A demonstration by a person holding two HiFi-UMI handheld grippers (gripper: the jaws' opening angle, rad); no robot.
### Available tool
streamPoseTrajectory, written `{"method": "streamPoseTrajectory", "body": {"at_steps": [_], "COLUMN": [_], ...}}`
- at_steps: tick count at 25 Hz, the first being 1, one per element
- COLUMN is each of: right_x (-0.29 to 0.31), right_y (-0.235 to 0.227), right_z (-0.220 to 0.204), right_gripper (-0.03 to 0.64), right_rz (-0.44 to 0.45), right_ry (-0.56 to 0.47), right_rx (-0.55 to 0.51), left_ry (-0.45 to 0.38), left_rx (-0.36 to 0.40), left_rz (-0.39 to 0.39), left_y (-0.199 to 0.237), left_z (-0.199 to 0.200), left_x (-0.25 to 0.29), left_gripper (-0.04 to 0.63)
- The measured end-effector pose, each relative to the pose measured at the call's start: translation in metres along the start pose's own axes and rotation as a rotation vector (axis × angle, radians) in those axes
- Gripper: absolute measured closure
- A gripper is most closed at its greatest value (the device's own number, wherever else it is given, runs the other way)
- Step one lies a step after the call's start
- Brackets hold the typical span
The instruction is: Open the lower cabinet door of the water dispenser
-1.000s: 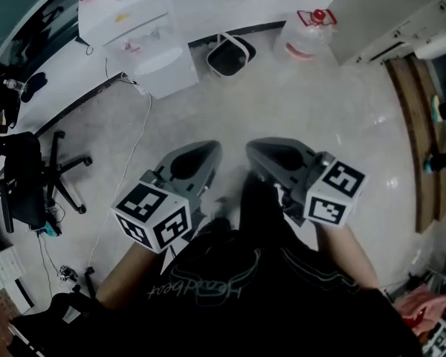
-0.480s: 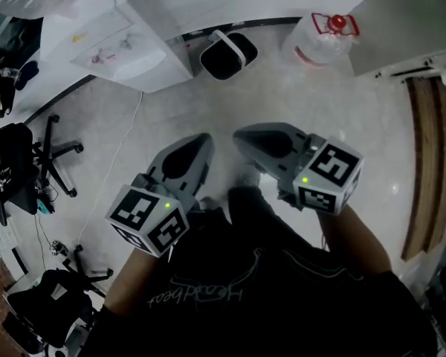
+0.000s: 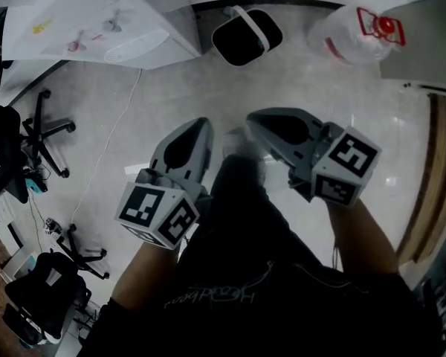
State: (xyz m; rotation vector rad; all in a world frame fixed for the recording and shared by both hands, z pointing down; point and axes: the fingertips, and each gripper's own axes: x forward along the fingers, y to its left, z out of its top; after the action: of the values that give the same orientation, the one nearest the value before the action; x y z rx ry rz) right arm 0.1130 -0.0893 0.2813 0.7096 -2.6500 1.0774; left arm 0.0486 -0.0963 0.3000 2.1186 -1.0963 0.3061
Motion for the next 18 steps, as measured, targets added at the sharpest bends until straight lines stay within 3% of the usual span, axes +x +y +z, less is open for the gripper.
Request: {"method": "streamPoseTrajectory", "body": {"at_steps": [6, 10, 18], "right_x": [0.049, 0.078, 0.112], "right_y": [-0.062, -0.088, -0.133], "right_z": [-0.013, -0.018, -0.023], "right_gripper": [0.603, 0.603, 0.603], "right_rz": [-0.006, -0.015, 0.012], "right_ry": [0.013, 0.033, 0.018], "right_rx": [0.023, -0.047, -0.034], "left_ry": [0.017, 0.027, 0.033], "left_rx": [-0.021, -0.049, -0.03], "left_rz": [0.046, 0.086, 0.137], "left_y": [0.065, 0.099, 0.153], "left_z": [-0.02, -0.027, -0.038], "left_x": [0.044, 0.069, 0.118], "left_gripper": [0.595, 0.594, 0.592]}}
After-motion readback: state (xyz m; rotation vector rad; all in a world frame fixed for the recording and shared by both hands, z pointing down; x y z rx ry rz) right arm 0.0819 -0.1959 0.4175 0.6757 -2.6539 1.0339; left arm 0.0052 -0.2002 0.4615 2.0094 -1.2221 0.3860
